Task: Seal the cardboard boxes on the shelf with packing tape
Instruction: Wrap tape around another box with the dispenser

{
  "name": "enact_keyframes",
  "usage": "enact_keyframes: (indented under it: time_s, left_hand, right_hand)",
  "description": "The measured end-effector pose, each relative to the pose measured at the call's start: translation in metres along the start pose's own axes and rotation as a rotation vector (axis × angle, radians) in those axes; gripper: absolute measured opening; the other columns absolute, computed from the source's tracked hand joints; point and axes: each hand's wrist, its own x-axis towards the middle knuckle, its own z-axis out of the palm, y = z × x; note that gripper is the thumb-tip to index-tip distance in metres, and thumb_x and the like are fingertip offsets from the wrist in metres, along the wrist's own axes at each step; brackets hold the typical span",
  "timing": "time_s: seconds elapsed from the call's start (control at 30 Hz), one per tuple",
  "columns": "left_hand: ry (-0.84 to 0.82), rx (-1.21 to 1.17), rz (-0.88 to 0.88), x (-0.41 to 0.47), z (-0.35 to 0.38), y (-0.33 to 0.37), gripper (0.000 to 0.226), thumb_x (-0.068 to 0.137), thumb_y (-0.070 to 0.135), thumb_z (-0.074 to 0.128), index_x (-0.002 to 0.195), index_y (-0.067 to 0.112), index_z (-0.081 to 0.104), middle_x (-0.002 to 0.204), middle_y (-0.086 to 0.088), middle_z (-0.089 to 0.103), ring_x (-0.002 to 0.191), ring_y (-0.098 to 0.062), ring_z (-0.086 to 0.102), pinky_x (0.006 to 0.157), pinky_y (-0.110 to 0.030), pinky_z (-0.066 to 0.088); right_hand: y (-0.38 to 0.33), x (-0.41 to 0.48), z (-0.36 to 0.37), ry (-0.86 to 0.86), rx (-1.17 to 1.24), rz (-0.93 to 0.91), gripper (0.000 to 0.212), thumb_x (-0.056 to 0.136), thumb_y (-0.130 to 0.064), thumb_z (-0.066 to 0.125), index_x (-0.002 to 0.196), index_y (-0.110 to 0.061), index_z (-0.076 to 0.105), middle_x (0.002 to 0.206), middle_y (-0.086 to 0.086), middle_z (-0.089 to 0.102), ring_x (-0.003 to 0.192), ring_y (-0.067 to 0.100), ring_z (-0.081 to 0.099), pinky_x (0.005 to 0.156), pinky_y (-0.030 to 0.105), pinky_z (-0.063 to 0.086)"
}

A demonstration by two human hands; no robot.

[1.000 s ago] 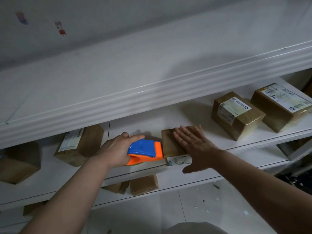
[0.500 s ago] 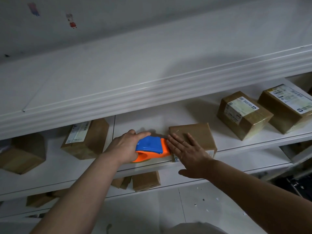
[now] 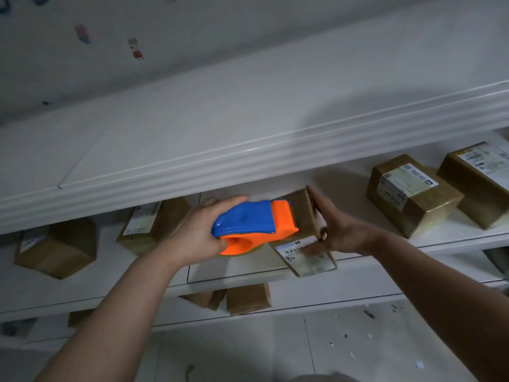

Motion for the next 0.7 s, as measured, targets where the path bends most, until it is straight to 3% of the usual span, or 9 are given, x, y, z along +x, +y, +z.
enact_keyframes:
  time_s: [0.1, 0.2, 0.27, 0.37, 0.43, 0.53, 0.7]
  left_hand:
    - [-0.086, 0.026, 0.014, 0.014, 0.014, 0.027, 0.091, 0.061, 0.015, 0.058, 0.139, 0.055, 0.034, 0.112, 0.007, 0.051, 0.106, -0.011, 0.053, 0.093, -0.027, 0.045]
    - [-0.067, 0.023, 0.026, 0.025, 0.025, 0.042, 0.090, 0.063, 0.013, 0.058, 0.139, 0.055, 0.034, 0.113, 0.005, 0.051, 0.106, -0.012, 0.052, 0.093, -0.030, 0.046]
    - [-0.072, 0.049, 0.022, 0.030, 0.023, 0.045, 0.091, 0.065, 0.010, 0.059, 0.139, 0.055, 0.033, 0.112, 0.005, 0.050, 0.105, -0.013, 0.052, 0.092, -0.032, 0.047]
    - [-0.099, 0.091, 0.029, 0.028, 0.015, 0.039, 0.091, 0.063, 0.014, 0.058, 0.137, 0.059, 0.030, 0.111, 0.011, 0.049, 0.105, -0.010, 0.052, 0.090, -0.033, 0.048]
    - [-0.094, 0.078, 0.027, 0.018, 0.007, 0.024, 0.091, 0.061, 0.014, 0.058, 0.132, 0.066, 0.032, 0.118, 0.014, 0.052, 0.109, -0.006, 0.051, 0.091, -0.025, 0.046]
    - [-0.071, 0.039, -0.069, -0.006, -0.009, -0.014, 0.096, 0.063, 0.001, 0.061, 0.121, 0.072, 0.035, 0.121, 0.019, 0.052, 0.110, 0.001, 0.051, 0.084, -0.013, 0.040]
    - [-0.129, 0.078, -0.112, -0.010, 0.011, -0.025, 0.094, 0.068, 0.006, 0.060, 0.127, 0.071, 0.028, 0.111, 0.011, 0.050, 0.098, -0.005, 0.053, 0.078, -0.015, 0.043]
  right_hand:
    - [0.013, -0.020, -0.009, -0.044, 0.000, 0.015, 0.128, 0.059, -0.013, 0.092, 0.150, -0.035, 0.006, 0.150, -0.007, 0.028, 0.139, 0.014, 0.031, 0.108, 0.035, 0.040]
    - [0.004, -0.024, -0.020, 0.026, -0.359, -0.014, 0.144, 0.056, -0.035, 0.092, 0.149, -0.029, -0.017, 0.153, -0.016, -0.003, 0.146, 0.010, -0.005, 0.118, 0.040, 0.004]
    - [-0.009, -0.020, -0.020, 0.017, -0.583, -0.043, 0.144, 0.058, -0.046, 0.087, 0.148, -0.026, -0.023, 0.158, -0.012, -0.009, 0.145, 0.008, -0.015, 0.118, 0.047, -0.007]
    - [-0.011, -0.012, -0.014, 0.047, -0.684, -0.012, 0.138, 0.059, -0.048, 0.083, 0.150, -0.026, -0.018, 0.161, -0.004, 0.002, 0.147, 0.013, 0.002, 0.119, 0.049, 0.009]
    - [-0.010, -0.009, -0.014, 0.061, -0.719, 0.002, 0.137, 0.057, -0.050, 0.082, 0.151, -0.026, -0.015, 0.160, -0.003, 0.008, 0.146, 0.016, 0.008, 0.119, 0.045, 0.016]
    - [-0.013, -0.009, -0.012, 0.051, -0.748, 0.007, 0.135, 0.059, -0.049, 0.082, 0.152, -0.026, -0.013, 0.160, -0.003, 0.007, 0.146, 0.016, 0.009, 0.119, 0.039, 0.015]
    - [-0.022, -0.008, -0.007, 0.024, -0.769, 0.023, 0.136, 0.061, -0.046, 0.083, 0.151, -0.025, -0.017, 0.160, -0.002, 0.002, 0.146, 0.017, 0.005, 0.117, 0.038, 0.014]
